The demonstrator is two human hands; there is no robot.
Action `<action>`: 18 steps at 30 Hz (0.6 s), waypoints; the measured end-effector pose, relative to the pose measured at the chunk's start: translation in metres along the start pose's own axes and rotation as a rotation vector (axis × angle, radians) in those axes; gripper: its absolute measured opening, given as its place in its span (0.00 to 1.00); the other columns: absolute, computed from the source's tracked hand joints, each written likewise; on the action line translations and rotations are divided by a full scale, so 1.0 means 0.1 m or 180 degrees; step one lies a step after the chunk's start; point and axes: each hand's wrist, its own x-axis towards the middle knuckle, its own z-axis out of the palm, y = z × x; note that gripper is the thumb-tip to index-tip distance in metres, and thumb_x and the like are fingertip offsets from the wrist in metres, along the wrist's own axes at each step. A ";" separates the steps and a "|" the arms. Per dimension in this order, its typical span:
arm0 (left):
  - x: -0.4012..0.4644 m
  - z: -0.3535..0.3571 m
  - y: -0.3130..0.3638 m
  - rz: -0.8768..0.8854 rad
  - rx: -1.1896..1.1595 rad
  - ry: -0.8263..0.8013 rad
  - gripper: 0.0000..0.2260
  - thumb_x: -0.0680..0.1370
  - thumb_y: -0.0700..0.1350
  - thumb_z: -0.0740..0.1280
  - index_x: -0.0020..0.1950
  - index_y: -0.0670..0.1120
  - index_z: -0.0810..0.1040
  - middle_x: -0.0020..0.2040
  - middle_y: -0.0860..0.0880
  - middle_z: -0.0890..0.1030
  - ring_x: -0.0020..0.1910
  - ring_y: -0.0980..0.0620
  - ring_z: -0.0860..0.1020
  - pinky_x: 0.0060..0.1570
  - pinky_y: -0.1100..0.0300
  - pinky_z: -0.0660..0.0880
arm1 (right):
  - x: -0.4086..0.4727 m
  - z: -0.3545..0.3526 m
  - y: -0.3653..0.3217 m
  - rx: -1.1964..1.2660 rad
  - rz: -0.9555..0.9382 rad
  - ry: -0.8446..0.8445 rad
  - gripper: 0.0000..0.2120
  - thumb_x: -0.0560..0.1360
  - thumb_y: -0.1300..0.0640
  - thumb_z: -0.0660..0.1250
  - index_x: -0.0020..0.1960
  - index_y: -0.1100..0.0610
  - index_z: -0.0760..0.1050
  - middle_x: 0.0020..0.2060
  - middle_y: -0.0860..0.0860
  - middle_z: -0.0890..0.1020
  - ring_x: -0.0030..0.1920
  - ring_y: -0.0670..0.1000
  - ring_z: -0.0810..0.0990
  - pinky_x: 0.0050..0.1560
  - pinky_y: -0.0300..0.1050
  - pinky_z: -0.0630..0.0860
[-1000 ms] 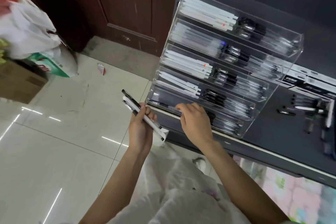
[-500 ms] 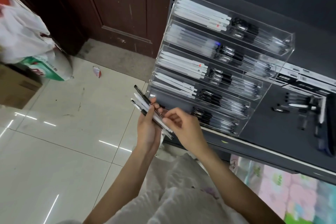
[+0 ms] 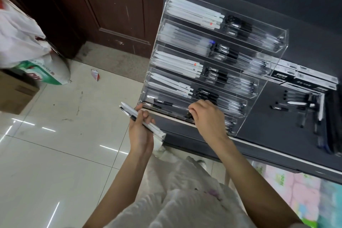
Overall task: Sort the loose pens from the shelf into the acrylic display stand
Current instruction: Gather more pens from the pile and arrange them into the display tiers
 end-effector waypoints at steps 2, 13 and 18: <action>0.00 -0.03 0.01 -0.0059 -0.0143 -0.0070 0.10 0.83 0.38 0.52 0.52 0.45 0.73 0.28 0.54 0.65 0.25 0.59 0.63 0.29 0.68 0.66 | 0.05 0.08 -0.02 -0.0168 -0.0138 -0.0111 0.05 0.68 0.62 0.75 0.39 0.54 0.81 0.34 0.47 0.81 0.35 0.48 0.79 0.24 0.37 0.72; -0.07 -0.01 -0.03 -0.0400 -0.0255 -0.0219 0.09 0.82 0.39 0.55 0.44 0.47 0.70 0.27 0.54 0.61 0.25 0.58 0.60 0.30 0.66 0.62 | 0.19 0.32 -0.15 -0.0542 -0.0371 -0.0806 0.06 0.70 0.63 0.72 0.45 0.55 0.81 0.38 0.50 0.82 0.39 0.50 0.81 0.28 0.38 0.66; -0.03 0.06 -0.03 -0.0274 -0.0272 -0.0234 0.10 0.83 0.41 0.54 0.42 0.47 0.68 0.26 0.55 0.62 0.24 0.58 0.60 0.30 0.66 0.63 | 0.00 0.05 -0.27 0.1154 -0.0067 -0.0590 0.10 0.79 0.53 0.62 0.54 0.55 0.79 0.47 0.48 0.82 0.45 0.46 0.79 0.41 0.40 0.77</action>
